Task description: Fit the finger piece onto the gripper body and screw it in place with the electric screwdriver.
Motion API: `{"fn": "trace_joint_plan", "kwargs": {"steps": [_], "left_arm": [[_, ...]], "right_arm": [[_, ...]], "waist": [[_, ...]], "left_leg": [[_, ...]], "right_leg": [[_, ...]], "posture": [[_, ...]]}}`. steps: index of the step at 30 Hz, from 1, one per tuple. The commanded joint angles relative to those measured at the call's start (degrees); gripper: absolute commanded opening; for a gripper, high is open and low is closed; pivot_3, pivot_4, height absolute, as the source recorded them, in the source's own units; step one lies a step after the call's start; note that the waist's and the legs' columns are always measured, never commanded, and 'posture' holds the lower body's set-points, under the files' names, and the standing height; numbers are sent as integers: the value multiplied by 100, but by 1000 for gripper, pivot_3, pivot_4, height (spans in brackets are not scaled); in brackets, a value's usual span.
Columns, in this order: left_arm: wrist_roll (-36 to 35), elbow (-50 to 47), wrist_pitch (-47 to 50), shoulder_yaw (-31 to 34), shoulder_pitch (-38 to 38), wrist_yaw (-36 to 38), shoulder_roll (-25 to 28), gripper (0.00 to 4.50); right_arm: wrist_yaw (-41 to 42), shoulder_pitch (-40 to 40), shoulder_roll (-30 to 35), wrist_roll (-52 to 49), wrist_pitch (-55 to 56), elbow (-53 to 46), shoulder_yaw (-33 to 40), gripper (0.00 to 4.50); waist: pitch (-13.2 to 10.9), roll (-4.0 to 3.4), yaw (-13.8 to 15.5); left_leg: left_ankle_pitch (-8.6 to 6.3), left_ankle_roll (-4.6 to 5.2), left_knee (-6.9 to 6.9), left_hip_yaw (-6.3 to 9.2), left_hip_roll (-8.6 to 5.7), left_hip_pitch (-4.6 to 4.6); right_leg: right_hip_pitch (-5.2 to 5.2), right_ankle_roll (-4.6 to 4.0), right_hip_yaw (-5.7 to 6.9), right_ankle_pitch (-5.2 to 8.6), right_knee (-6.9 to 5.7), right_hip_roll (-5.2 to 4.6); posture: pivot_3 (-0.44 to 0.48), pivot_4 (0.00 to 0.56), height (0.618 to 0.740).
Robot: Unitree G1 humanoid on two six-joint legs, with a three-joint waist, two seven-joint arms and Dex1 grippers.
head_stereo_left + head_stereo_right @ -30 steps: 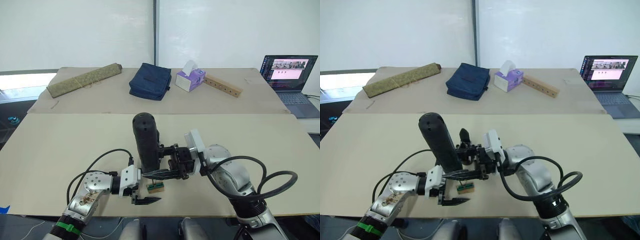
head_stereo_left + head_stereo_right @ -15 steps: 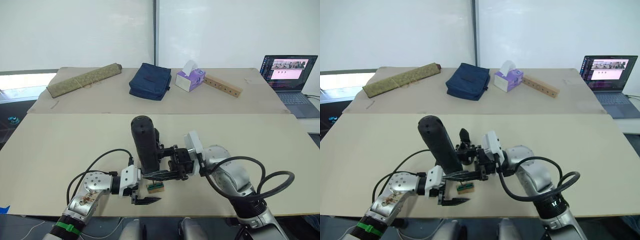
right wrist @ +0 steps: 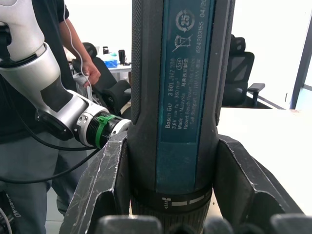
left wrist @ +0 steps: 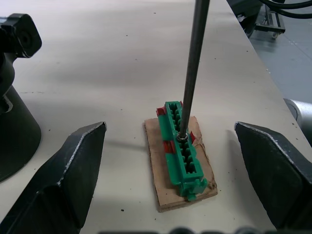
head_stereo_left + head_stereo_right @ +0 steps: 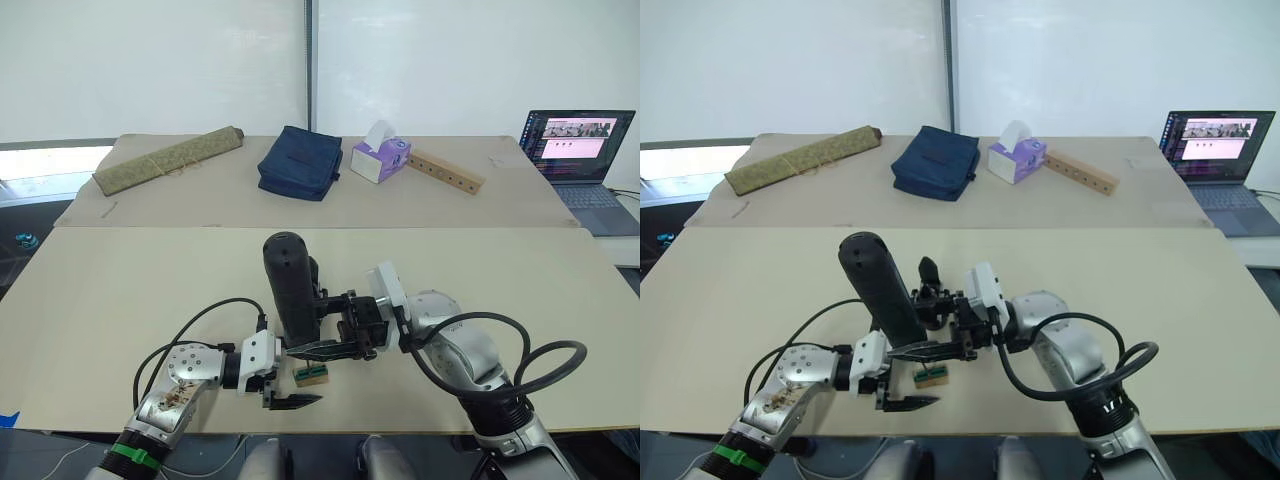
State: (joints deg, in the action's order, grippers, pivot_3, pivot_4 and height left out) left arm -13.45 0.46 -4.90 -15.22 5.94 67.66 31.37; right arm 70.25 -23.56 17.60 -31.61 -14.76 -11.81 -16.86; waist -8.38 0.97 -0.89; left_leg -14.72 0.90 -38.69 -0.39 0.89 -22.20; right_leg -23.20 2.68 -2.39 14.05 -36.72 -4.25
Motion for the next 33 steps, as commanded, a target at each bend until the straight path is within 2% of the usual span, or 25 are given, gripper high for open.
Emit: {"fn": "trace_joint_plan", "kwargs": {"steps": [1,24,30,33], "left_arm": [[141,138,153,-117,-142,-1,74,4456],[-4,149,58,46,-150,24,110,4456],[-293,2,57,211,-152,34,51,4456],[-658,-155,129,334,-212,156,11,4456]], "right_arm": [[42,-40,-23,-52,203,-113,128,1931],[9,-54,-58,-92,154,-181,149,1931],[-5,-131,-69,-213,86,-255,224,1931],[-31,-214,-59,-331,-9,-341,277,1931]], "waist": [[0,0,0],[0,0,-20],[-2,2,-19],[-5,2,-15]], "left_leg": [[0,0,0,0,0,0],[0,0,3,0,2,1],[0,0,3,0,3,-2],[0,0,3,0,3,-4]], "right_leg": [[0,0,0,0,0,0],[0,-1,0,0,1,2],[-3,-1,0,1,1,1],[-5,-1,0,1,1,-1]], "posture": [[0,150,740],[0,150,740],[0,150,740],[0,150,740]]}}
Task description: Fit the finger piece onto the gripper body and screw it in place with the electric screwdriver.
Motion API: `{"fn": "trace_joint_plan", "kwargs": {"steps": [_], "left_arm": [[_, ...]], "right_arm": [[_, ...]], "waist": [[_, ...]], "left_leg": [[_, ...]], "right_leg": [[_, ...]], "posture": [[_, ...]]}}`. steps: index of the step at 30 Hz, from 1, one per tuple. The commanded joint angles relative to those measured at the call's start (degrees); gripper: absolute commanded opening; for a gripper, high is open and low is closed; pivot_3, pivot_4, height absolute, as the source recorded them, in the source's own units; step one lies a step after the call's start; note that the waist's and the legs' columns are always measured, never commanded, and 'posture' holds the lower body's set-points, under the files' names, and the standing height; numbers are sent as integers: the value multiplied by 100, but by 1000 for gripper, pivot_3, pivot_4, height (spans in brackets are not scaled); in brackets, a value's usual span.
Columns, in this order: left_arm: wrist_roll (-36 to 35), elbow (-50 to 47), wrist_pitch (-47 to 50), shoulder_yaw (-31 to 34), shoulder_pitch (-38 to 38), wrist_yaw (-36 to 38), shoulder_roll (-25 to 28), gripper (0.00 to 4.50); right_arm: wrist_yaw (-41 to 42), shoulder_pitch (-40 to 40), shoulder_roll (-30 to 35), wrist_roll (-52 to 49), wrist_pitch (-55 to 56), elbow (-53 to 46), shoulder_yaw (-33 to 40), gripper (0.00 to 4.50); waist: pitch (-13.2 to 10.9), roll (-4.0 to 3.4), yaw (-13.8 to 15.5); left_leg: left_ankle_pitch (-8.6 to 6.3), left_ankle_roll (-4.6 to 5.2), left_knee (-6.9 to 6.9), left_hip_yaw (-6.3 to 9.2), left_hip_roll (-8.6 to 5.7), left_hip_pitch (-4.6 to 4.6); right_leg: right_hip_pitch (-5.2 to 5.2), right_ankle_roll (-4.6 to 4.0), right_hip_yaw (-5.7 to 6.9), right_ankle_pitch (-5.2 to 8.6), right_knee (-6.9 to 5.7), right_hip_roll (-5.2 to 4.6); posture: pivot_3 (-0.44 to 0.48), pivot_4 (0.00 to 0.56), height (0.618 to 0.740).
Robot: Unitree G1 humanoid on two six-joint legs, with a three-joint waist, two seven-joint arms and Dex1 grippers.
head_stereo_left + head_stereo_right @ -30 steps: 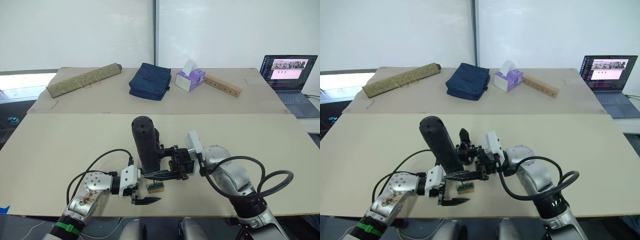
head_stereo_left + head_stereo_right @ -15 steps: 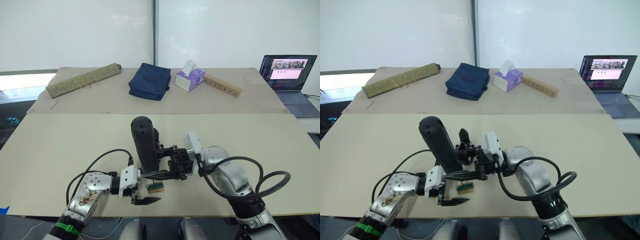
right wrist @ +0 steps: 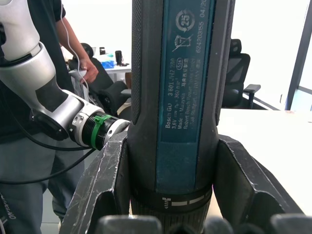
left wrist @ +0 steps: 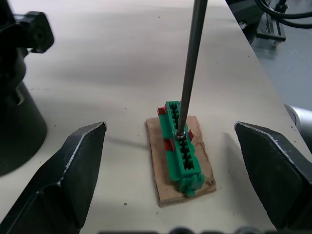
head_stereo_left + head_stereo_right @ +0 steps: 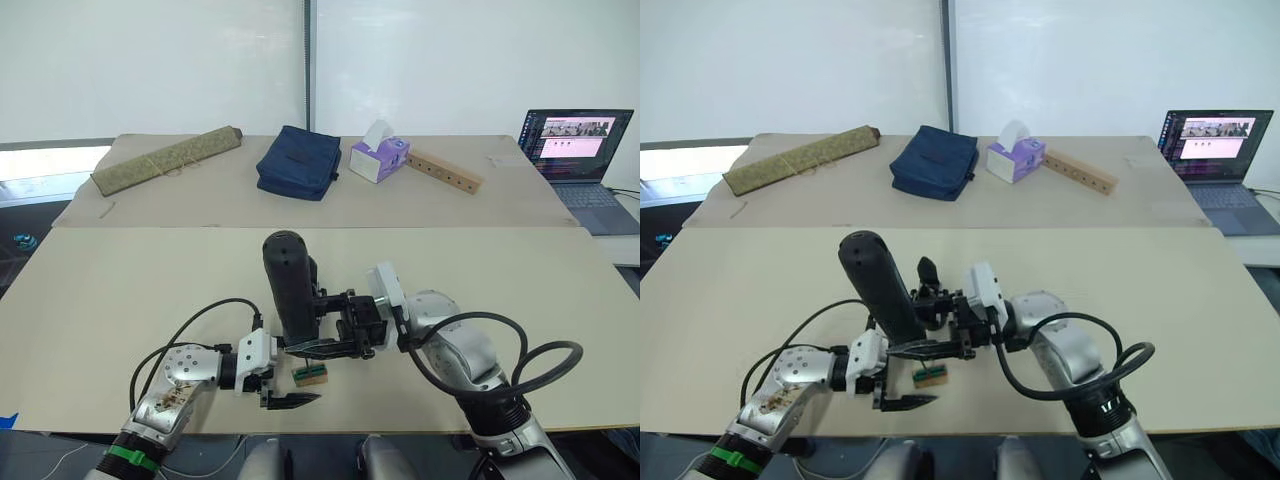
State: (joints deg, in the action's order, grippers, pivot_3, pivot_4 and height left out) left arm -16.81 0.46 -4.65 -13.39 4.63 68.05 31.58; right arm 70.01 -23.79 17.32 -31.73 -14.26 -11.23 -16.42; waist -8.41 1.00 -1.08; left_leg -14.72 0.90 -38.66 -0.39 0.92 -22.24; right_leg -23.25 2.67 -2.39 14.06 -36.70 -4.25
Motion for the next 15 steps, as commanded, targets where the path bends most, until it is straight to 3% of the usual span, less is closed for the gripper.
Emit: {"fn": "trace_joint_plan", "kwargs": {"steps": [1,15], "left_arm": [[-453,-214,128,193,-98,180,-16,4456],[-1205,-751,248,795,-187,641,218,4456]], "right_arm": [[-14,-222,-20,-355,-86,-423,249,1931],[-501,-562,-15,-1107,-817,-1119,595,1931]], "waist": [[-5,0,6],[-45,0,19]], "left_leg": [[0,0,0,0,0,-2],[0,0,-1,4,-1,-11]], "right_leg": [[-1,0,1,0,0,-2],[-6,0,3,0,3,-10]], "posture": [[0,150,740],[0,150,740]]}}
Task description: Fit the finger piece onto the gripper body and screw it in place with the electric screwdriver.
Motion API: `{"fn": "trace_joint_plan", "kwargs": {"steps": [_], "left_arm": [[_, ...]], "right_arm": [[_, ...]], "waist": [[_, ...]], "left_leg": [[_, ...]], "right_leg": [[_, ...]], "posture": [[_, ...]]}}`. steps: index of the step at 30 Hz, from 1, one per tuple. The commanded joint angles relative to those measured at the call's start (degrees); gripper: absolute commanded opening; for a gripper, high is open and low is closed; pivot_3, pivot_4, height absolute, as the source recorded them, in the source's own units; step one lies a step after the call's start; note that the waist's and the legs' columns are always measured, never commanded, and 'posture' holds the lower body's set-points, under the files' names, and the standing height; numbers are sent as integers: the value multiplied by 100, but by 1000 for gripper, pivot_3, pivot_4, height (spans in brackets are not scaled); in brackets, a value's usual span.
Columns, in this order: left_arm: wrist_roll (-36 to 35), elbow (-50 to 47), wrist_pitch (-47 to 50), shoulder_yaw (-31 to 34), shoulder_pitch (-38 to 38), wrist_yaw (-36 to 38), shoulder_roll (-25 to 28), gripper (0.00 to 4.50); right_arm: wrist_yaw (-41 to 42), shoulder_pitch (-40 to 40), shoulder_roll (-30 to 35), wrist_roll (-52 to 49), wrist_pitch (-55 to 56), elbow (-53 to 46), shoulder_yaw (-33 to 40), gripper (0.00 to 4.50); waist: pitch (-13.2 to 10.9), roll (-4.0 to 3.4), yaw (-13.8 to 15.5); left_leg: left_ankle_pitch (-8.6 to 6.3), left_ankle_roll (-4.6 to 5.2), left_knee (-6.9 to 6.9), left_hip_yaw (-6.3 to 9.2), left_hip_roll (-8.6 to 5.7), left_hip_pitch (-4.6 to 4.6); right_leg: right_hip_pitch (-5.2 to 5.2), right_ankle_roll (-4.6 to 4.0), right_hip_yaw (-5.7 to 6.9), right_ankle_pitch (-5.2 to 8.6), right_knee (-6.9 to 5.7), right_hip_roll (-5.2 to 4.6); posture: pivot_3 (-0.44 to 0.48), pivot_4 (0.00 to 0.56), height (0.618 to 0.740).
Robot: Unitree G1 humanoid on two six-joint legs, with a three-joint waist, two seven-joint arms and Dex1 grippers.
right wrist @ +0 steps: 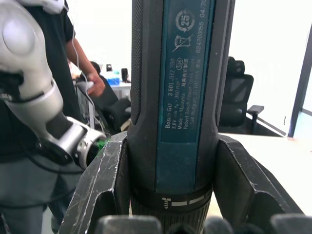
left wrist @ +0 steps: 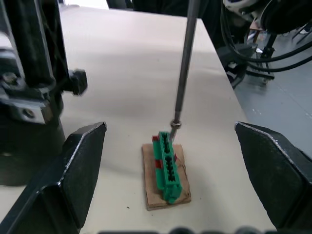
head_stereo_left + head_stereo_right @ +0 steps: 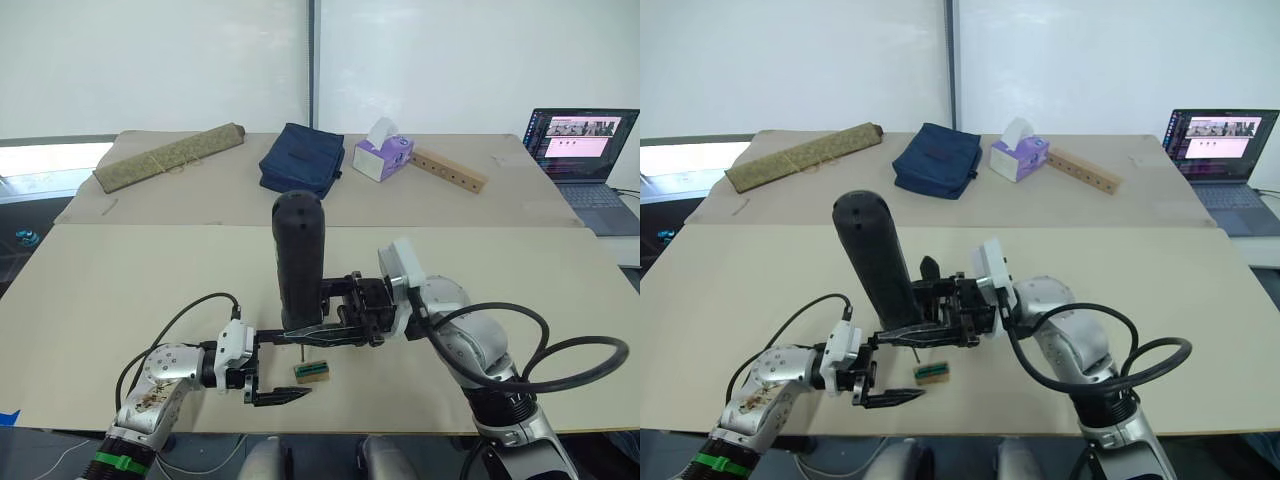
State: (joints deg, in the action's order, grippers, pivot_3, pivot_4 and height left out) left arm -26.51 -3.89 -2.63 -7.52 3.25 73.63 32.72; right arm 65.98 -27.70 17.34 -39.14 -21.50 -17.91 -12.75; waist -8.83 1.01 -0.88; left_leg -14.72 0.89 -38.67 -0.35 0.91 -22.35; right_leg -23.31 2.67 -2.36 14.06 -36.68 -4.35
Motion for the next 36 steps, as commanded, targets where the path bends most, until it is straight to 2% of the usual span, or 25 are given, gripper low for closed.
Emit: {"fn": "trace_joint_plan", "kwargs": {"steps": [1,9,16,20,23,30,36], "left_arm": [[-287,-367,69,261,-71,98,146,4456],[-790,-787,421,973,-217,121,600,4456],[-1462,-1158,1208,1715,-186,-497,669,4456],[-1159,-772,1169,1844,-191,-482,806,4456],[-496,-206,902,1605,-68,-600,834,4456],[551,419,406,925,183,-1072,308,4456],[934,423,294,599,380,-1542,-179,4456]], "right_arm": [[-120,-185,11,-413,-138,-510,257,1931],[-437,-361,273,-832,-447,-963,619,1931],[-658,-385,633,-1158,-639,-1290,952,1931],[-723,-340,842,-1311,-712,-1385,1132,1931],[-737,-260,996,-1386,-735,-1386,1256,1931],[-732,-111,1146,-1299,-645,-1375,1316,1931],[-744,-40,1152,-1202,-575,-1369,1310,1931]], "waist": [[-5,-1,0],[-31,-1,-3],[-38,8,-1],[-38,8,0],[-38,8,3],[-42,14,14],[-43,17,14]], "left_leg": [[0,0,0,1,0,0],[0,0,0,2,2,-4],[0,0,0,3,1,-10],[0,0,0,2,0,-9],[0,0,0,1,-2,-8],[0,0,0,-2,-6,-14],[0,0,-2,2,-4,-18]], "right_leg": [[0,0,0,0,0,0],[-5,0,1,0,1,-2],[-6,1,3,0,4,-5],[-6,1,3,0,4,-1],[-6,0,3,0,5,1],[-5,2,3,-1,12,-2],[-8,2,3,-2,9,-5]], "posture": [[0,150,740],[0,150,740],[0,150,740],[0,150,740],[0,150,740],[0,150,740],[0,150,740]]}}
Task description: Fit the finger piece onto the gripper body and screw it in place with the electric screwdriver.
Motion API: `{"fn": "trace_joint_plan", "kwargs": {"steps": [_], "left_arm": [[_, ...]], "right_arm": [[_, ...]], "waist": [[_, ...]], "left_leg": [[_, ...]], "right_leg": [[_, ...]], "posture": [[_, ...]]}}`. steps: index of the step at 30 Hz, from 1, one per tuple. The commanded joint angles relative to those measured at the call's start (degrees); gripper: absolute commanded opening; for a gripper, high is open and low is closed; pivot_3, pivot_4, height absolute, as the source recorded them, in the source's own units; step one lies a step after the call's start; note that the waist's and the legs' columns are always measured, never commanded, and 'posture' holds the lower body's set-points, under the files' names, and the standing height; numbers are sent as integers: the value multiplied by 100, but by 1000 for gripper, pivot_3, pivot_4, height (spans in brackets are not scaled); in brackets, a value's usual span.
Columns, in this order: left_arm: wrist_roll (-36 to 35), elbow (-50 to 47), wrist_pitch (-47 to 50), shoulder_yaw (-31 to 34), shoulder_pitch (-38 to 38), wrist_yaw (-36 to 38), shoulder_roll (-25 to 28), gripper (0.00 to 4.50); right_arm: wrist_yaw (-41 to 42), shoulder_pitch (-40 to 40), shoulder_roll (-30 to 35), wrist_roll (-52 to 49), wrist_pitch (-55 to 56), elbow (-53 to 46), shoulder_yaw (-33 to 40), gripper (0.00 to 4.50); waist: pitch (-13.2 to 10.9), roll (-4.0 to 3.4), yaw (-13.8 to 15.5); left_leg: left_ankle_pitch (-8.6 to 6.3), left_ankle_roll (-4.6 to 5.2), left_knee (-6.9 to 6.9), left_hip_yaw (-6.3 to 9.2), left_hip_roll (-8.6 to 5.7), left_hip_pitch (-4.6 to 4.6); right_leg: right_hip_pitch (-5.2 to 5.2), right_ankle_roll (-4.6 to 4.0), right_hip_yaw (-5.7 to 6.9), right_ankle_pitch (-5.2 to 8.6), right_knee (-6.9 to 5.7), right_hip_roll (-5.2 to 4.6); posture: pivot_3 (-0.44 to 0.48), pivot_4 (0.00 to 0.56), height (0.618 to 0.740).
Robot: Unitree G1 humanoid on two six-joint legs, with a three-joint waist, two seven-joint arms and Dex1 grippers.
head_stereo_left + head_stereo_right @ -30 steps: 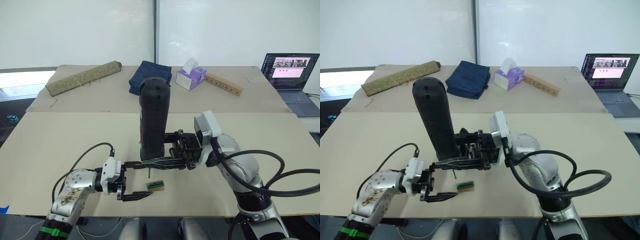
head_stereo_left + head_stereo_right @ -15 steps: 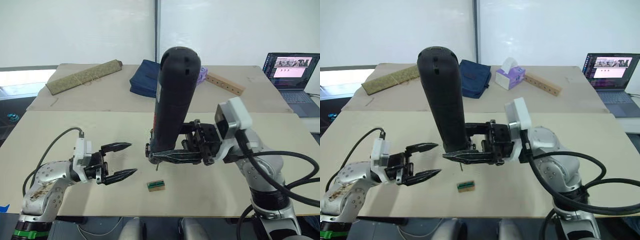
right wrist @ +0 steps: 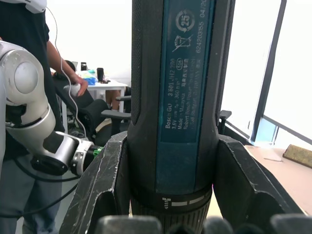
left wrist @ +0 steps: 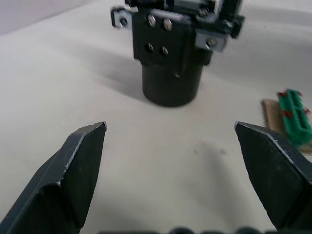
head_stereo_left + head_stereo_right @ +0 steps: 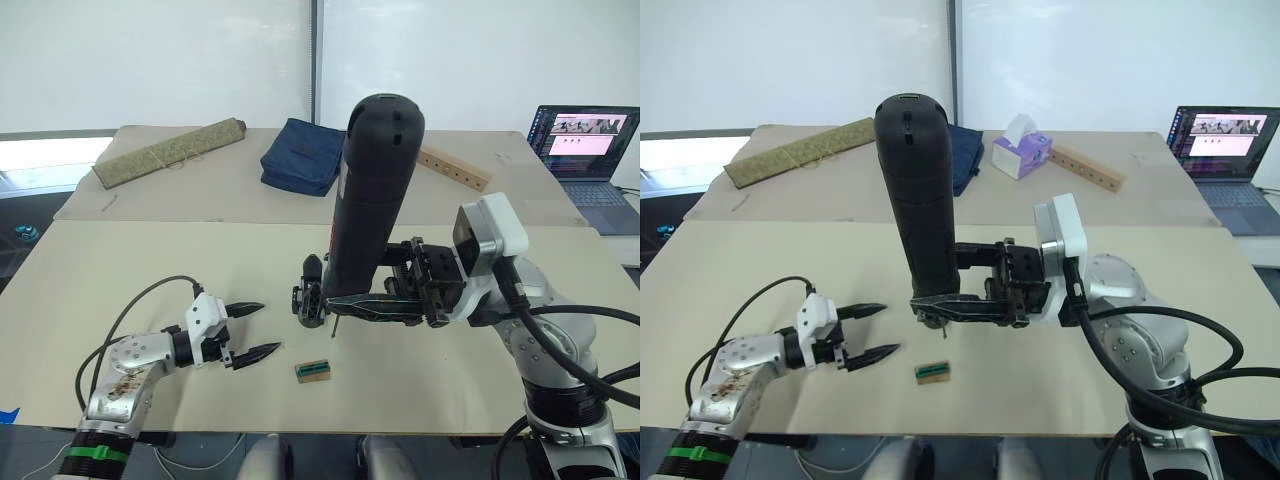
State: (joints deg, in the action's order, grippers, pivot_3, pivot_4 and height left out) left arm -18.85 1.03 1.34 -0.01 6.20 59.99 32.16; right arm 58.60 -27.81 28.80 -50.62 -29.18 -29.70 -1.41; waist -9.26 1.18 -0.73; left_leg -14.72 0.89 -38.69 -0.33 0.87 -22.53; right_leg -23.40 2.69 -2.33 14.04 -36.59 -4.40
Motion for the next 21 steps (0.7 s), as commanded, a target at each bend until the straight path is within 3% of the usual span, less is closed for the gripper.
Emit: {"fn": "trace_joint_plan", "kwargs": {"steps": [1,11,21], "left_arm": [[227,-57,-116,-241,114,-188,-184,4456],[705,141,334,-842,768,-817,-839,4456],[809,330,481,-934,933,-744,-707,4456]], "right_arm": [[-6,-27,3,-40,200,-182,172,1931],[56,-129,-10,129,266,-62,139,1931],[-5,-159,-38,198,269,-54,142,1931]], "waist": [[0,0,-1],[-1,2,-3],[-2,3,-10]], "left_leg": [[0,0,0,0,-1,0],[0,0,-6,1,-4,-3],[0,1,-8,2,-5,-3]], "right_leg": [[0,0,0,0,0,0],[1,3,1,-1,-4,3],[0,3,1,-1,-7,6]], "posture": [[0,150,740],[0,150,740],[0,150,740]]}}
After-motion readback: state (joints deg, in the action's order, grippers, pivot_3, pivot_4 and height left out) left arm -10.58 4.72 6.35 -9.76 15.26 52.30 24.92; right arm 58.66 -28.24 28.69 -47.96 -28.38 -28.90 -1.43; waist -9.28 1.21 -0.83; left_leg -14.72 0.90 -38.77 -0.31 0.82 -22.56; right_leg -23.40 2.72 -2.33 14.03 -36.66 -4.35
